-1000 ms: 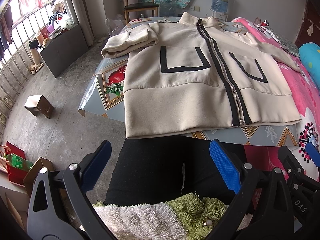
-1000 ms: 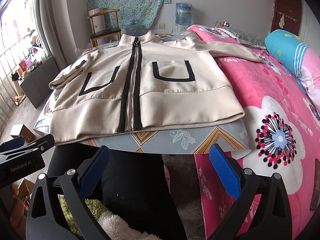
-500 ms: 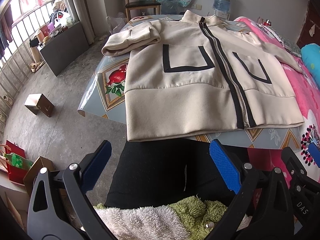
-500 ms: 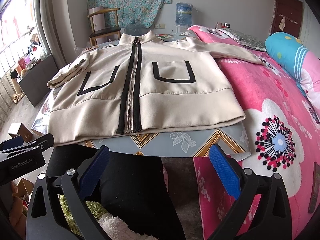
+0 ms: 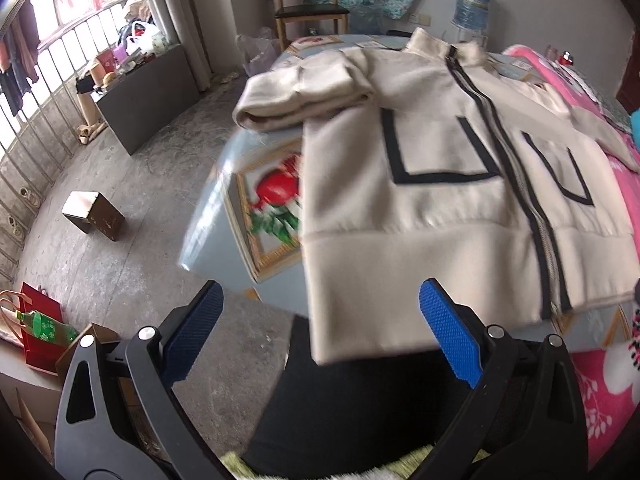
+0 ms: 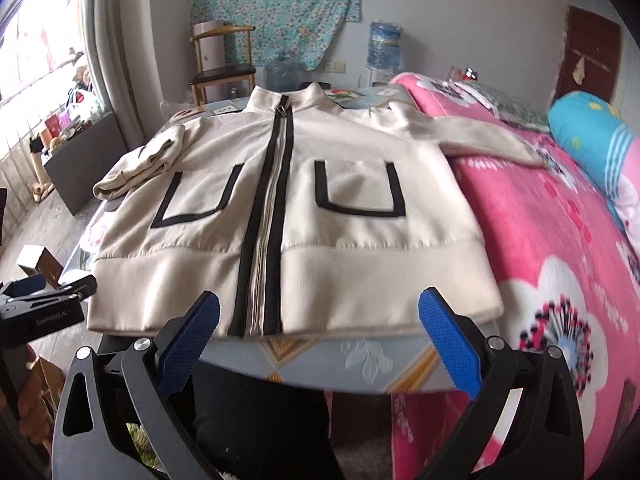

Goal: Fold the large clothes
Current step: 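Grasp the cuff of the jacket sleeve with the right tool, then fold the held sleeve across the jacket front with the right tool, then release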

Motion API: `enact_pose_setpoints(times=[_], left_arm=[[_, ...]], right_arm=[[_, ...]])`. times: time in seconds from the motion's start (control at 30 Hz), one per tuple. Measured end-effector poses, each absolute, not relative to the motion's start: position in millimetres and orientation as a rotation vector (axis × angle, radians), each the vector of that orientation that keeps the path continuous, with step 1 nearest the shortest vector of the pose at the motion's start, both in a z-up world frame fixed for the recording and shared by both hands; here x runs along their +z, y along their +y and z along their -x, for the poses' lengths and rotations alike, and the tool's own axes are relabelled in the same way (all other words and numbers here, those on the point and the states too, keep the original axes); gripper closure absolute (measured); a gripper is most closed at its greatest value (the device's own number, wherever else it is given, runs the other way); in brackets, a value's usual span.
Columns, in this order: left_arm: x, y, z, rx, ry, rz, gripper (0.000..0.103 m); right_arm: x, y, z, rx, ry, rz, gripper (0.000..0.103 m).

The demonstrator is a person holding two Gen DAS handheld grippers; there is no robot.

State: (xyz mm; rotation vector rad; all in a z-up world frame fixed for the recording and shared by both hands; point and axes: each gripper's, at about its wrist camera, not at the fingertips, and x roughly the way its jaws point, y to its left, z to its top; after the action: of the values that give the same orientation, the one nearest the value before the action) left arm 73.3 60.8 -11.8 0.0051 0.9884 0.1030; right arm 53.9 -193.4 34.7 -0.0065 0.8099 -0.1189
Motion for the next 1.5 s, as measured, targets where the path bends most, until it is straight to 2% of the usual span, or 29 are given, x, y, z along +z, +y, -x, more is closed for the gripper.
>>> enact_pose_setpoints(times=[0.13,0.33,0.47,0.6,0.77,0.93,1.07,1.3,1.43,1.5], left_arm=[[-7.8,87.2,-107.6,0.105,0.941,-0.013,0.008],[-5.5,113.0,-154.9,0.021,0.837,-0.017,0.008],[-10.9,124.7,-181.4,-0.126,0.782,0.072,0.008],[-24.5,117.6,-206.5,-0.175,0.799,0.09,0.008],[-49.5,104.9,-229.9,-0.23,0.882,0.106,0.008],[-69.4,97.9,-247.0,-0.245,0.96,0.095,0.008],[-72.6,95.6,-254.1,-0.231,0.962,0.067,0.008],[-74.4,89.6,-254.3,-0.205,0.956,0.004,0.008],[-75.9,89.7,-249.7,-0.208,0.948,-0.037,0.008],[-75.0,93.1,-248.5,-0.214,0.96,-0.05,0.008]], right_arm=[[57.1,-182.8,-100.9,0.047,0.794,-0.004,0.006],[89.5,-141.3,-216.9,0.389,0.817,-0.122,0.006],[74.6,-94.3,-305.1,0.636,0.949,-0.259,0.006],[32.0,-48.9,-375.0,0.738,1.105,-0.311,0.006],[-36.6,-18.0,-428.1,0.73,1.306,-0.364,0.031],[-73.4,-4.5,-438.2,0.707,1.377,-0.327,0.048],[-67.9,-4.7,-436.6,0.736,1.373,-0.316,0.065],[-67.8,9.5,-430.9,0.693,1.334,-0.197,0.077],[-56.9,9.3,-428.3,0.684,1.268,-0.167,0.096],[-38.0,10.0,-425.0,0.709,1.226,-0.185,0.097]])
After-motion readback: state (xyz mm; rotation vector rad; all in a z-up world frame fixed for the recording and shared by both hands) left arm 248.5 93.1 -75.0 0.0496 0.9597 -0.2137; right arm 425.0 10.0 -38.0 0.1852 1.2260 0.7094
